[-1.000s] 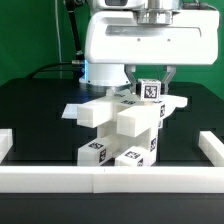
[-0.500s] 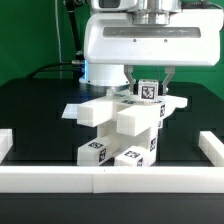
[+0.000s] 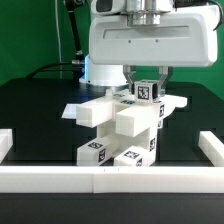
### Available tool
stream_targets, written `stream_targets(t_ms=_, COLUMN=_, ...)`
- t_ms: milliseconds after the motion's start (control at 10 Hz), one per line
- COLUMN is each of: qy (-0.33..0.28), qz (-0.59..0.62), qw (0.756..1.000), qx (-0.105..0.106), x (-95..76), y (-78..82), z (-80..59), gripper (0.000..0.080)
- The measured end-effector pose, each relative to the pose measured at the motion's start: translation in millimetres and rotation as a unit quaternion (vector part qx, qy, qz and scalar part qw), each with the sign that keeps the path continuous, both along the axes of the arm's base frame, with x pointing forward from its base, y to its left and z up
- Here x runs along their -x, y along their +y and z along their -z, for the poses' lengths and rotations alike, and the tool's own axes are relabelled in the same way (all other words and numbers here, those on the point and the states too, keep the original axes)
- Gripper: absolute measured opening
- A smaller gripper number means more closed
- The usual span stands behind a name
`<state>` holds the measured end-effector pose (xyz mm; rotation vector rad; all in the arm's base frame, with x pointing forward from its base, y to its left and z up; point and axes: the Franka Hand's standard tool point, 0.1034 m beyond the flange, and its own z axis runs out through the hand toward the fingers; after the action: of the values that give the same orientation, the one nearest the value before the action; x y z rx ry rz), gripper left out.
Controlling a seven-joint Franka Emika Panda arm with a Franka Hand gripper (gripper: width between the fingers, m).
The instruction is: Assemble chair
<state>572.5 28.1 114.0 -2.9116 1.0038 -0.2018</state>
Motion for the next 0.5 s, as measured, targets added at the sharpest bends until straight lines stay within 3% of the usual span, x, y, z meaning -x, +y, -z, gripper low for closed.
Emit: stream_targets(t_ms=500, qy=0.003, qz=0.178, qw=0.984, qx=-0.029, x=0.3, y=-0.4, z=0.5, gripper=0.0271)
